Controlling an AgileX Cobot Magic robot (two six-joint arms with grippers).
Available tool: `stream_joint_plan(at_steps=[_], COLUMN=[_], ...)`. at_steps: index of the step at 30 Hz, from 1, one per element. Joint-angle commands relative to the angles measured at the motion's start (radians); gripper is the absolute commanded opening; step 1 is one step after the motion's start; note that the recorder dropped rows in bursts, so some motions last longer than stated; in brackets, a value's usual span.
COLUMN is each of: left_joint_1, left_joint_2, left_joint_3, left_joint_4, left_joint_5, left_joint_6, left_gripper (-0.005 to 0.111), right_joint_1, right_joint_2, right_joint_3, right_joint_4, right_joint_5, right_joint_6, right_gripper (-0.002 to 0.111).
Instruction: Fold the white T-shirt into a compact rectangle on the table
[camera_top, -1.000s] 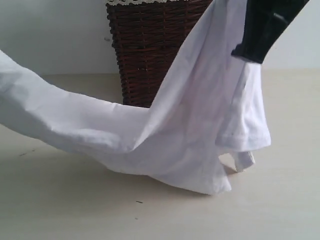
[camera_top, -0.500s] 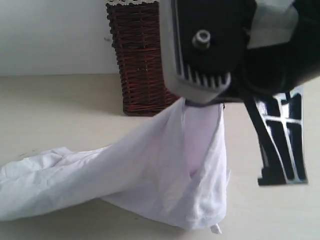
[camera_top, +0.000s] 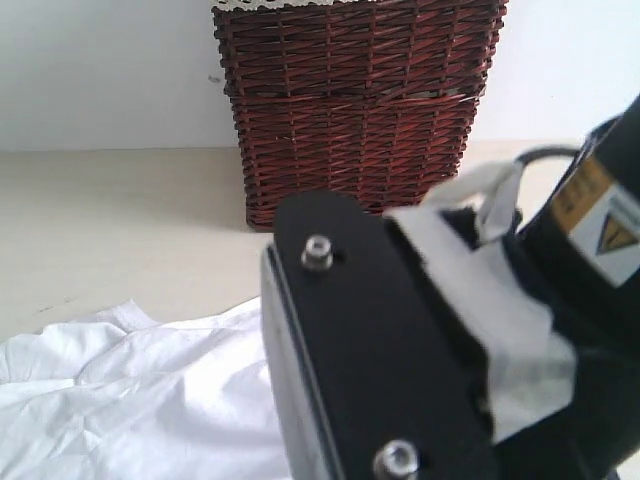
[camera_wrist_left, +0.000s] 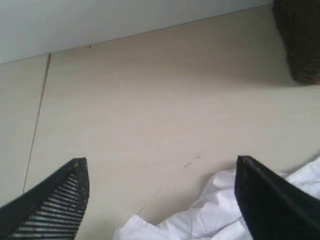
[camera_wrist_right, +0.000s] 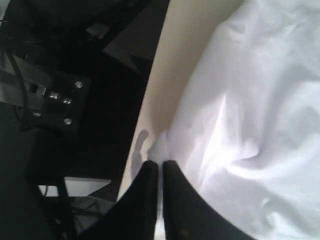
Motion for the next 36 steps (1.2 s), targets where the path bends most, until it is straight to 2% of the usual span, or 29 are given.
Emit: stream_joint_plan(at_steps=[1, 5, 9, 12, 16, 18, 19, 21, 24, 26, 29, 34, 36], left_joint_1=[0.0, 0.0, 0.0, 0.0, 0.0, 0.0, 0.0, -0.001, -0.001, -0.001, -0.001, -0.001, -0.001], left_joint_2=[0.02, 0.08, 0.149, 0.201, 0.29, 0.345, 0.38, 0.447, 0.549, 0.607, 0.682, 0.773, 0.801], left_joint_3=[0.003, 0.036, 0.097, 0.142, 0.211, 0.241, 0.254, 0.267, 0.285, 0.285, 0.278, 0.258, 0.244], left_joint_4=[-0.152, -0.228, -0.24, -0.292, -0.38, -0.445, -0.487, -0.547, -0.576, -0.571, -0.554, -0.571, -0.56], left_joint_5=[-0.017, -0.008, -0.029, -0.06, -0.099, -0.106, -0.108, -0.12, -0.136, -0.135, -0.184, -0.322, -0.388], left_joint_6=[0.1, 0.156, 0.156, 0.178, 0.254, 0.33, 0.366, 0.419, 0.468, 0.468, 0.464, 0.44, 0.408], left_gripper=[0.077, 0.077, 0.066, 0.045, 0.01, 0.001, 0.0, 0.008, 0.032, 0.039, 0.032, 0.0, 0.0], right_joint_1=[0.001, 0.001, 0.001, 0.001, 0.001, 0.001, 0.001, 0.001, 0.001, 0.001, 0.001, 0.001, 0.001], right_joint_2=[0.032, 0.044, 0.033, 0.018, 0.014, 0.014, 0.012, 0.007, 0.005, 0.003, 0.003, 0.003, 0.003], right_joint_3=[0.035, 0.036, 0.036, 0.036, 0.036, 0.036, 0.036, 0.032, 0.019, 0.016, 0.016, 0.016, 0.016], right_joint_4=[0.05, 0.082, 0.025, -0.142, -0.547, -0.702, -0.746, -0.76, -0.727, -0.725, -0.725, -0.706, -0.706], right_joint_5=[0.027, 0.027, 0.027, -0.077, -0.179, -0.171, -0.171, -0.171, -0.169, -0.172, -0.173, -0.173, -0.173], right_joint_6=[0.047, 0.047, 0.063, 0.207, 0.666, 0.795, 0.839, 0.863, 0.854, 0.854, 0.854, 0.856, 0.856], right_gripper=[0.022, 0.044, 0.049, 0.048, 0.044, 0.042, 0.041, 0.04, 0.04, 0.04, 0.04, 0.04, 0.04])
